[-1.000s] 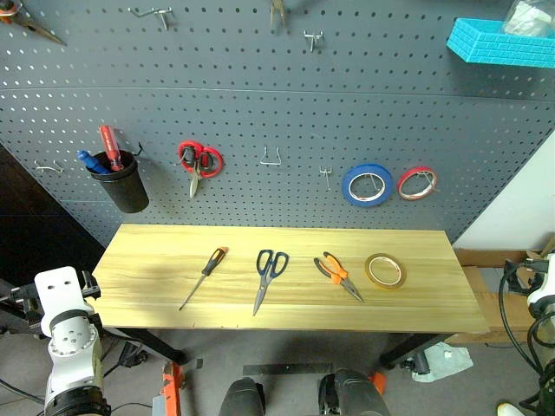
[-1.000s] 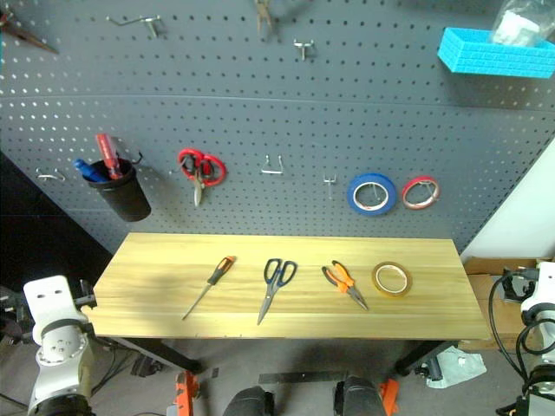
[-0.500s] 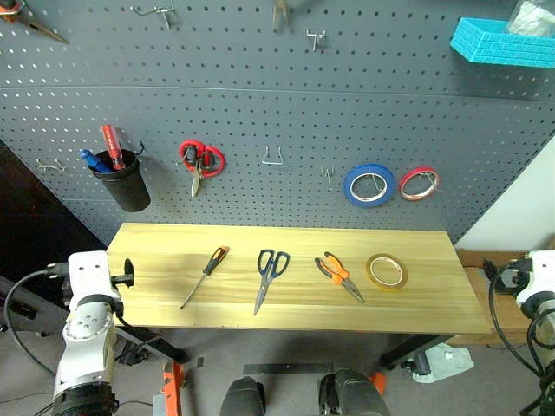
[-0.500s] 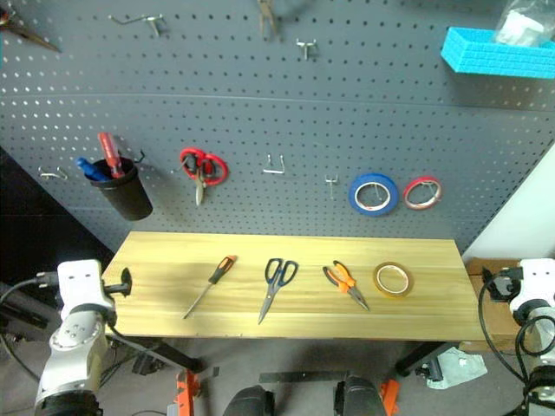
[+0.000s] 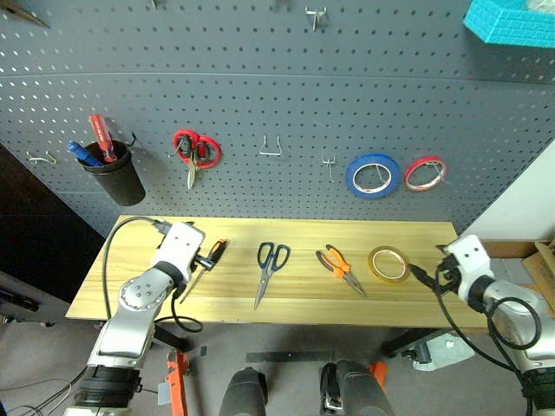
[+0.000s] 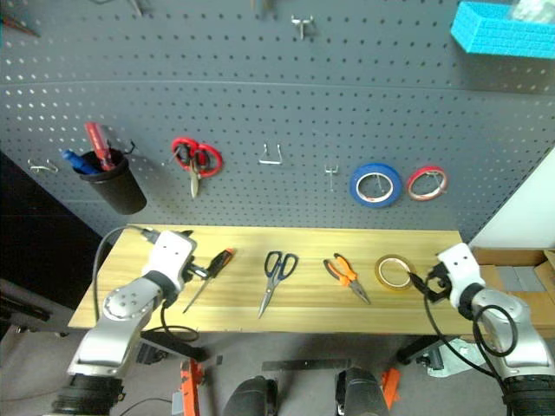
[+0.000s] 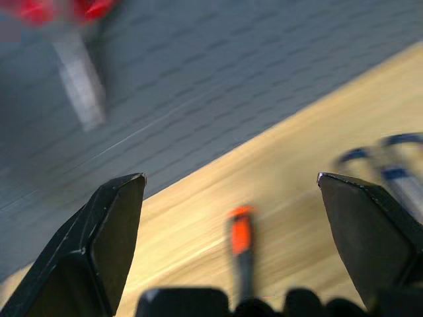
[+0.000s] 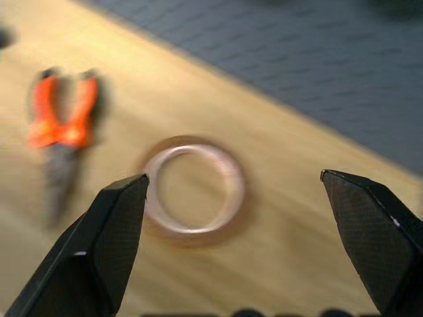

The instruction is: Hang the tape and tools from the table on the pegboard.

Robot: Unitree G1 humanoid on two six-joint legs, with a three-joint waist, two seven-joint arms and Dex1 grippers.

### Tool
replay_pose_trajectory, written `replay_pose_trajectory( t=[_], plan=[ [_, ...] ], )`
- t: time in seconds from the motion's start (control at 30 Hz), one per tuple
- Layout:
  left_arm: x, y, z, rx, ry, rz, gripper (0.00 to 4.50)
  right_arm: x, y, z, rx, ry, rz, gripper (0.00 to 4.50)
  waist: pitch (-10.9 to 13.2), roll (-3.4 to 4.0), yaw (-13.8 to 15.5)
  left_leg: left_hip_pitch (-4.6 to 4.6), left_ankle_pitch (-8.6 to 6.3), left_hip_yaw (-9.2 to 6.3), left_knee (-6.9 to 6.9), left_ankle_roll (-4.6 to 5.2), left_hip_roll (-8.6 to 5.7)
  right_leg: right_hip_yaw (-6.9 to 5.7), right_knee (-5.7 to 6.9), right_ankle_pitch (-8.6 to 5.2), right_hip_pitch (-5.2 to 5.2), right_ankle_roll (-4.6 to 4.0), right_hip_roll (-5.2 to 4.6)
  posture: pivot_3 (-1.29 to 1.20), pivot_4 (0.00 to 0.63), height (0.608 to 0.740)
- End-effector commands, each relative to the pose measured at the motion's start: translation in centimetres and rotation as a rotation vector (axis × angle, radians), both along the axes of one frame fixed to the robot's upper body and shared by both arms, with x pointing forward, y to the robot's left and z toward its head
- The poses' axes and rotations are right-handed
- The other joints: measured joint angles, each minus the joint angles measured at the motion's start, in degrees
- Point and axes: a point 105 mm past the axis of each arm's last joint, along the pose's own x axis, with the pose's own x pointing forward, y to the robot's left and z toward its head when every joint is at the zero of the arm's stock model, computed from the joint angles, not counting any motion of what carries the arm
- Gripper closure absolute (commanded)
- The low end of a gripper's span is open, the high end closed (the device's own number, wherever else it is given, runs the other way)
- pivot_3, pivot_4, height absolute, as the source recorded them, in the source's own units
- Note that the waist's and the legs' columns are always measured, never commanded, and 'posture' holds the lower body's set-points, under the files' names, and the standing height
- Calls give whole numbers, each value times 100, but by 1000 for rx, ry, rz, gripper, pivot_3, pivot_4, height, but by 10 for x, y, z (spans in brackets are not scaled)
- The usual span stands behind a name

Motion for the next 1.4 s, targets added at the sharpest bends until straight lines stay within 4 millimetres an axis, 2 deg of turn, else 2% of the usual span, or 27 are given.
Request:
replay_pose_trajectory(
  t=[0.03,0.13,0.2,0.37,0.57,0.7,0.87,1.0,1.3,1.33,1.37,1.4],
  plan=[
    [-2,-24,13,3,19,-173,45,5,17,9,16,27,45,0,55,-6,-4,-5,0,1,-1,0,0,1,-1,1,-6,1,0,-155,237,740],
    [-5,-46,19,-113,138,-325,45,17,27,2,-12,72,57,0,191,-19,-11,-10,-1,4,-3,1,-1,3,-1,4,-15,7,3,-155,265,740],
    [-5,-53,25,-140,177,-374,45,22,32,-3,-29,109,53,0,291,-35,-8,-16,-1,1,-3,1,1,3,1,4,-20,7,6,-146,280,740],
    [-3,-66,46,-129,151,-464,45,35,40,-10,-40,154,25,0,436,-51,-2,-92,2,-2,0,3,3,10,14,5,-97,6,17,-146,321,740],
    [-21,-85,48,-124,169,-622,45,42,42,-32,-96,207,34,0,616,-62,-2,-91,2,24,0,4,2,46,15,5,-112,7,23,-129,346,740],
    [-28,-92,48,-22,146,-713,45,47,41,-39,-119,222,33,0,710,-67,-2,-89,1,40,2,5,4,71,18,8,-121,12,28,-125,351,740],
    [-46,-102,49,-74,235,-848,45,49,44,-50,-115,267,46,0,726,-74,-8,-79,1,61,1,5,11,94,18,12,-125,19,35,-130,352,740],
    [-51,-98,43,-25,274,-878,0,44,42,-58,-129,315,78,888,727,-75,-8,-74,1,72,1,4,14,109,17,14,-125,23,38,-131,355,740],
    [-65,-89,47,-53,320,-953,0,41,37,-64,-142,373,90,3971,728,-77,-6,-74,1,79,-1,4,14,118,13,15,-127,25,41,-127,344,740],
    [-65,-86,46,-45,324,-944,0,44,35,-60,-150,349,81,4220,728,-76,-7,-73,1,79,-1,4,15,118,12,15,-127,25,42,-126,342,740],
    [-64,-84,44,-40,326,-937,0,46,34,-57,-156,331,75,4227,728,-77,-7,-73,1,79,-1,4,15,118,12,15,-128,25,43,-126,341,740],
    [-64,-80,44,-35,324,-923,0,51,32,-46,-172,266,66,4227,728,-77,-4,-73,1,79,-2,4,16,119,13,15,-129,25,43,-127,339,740]
  ],
)
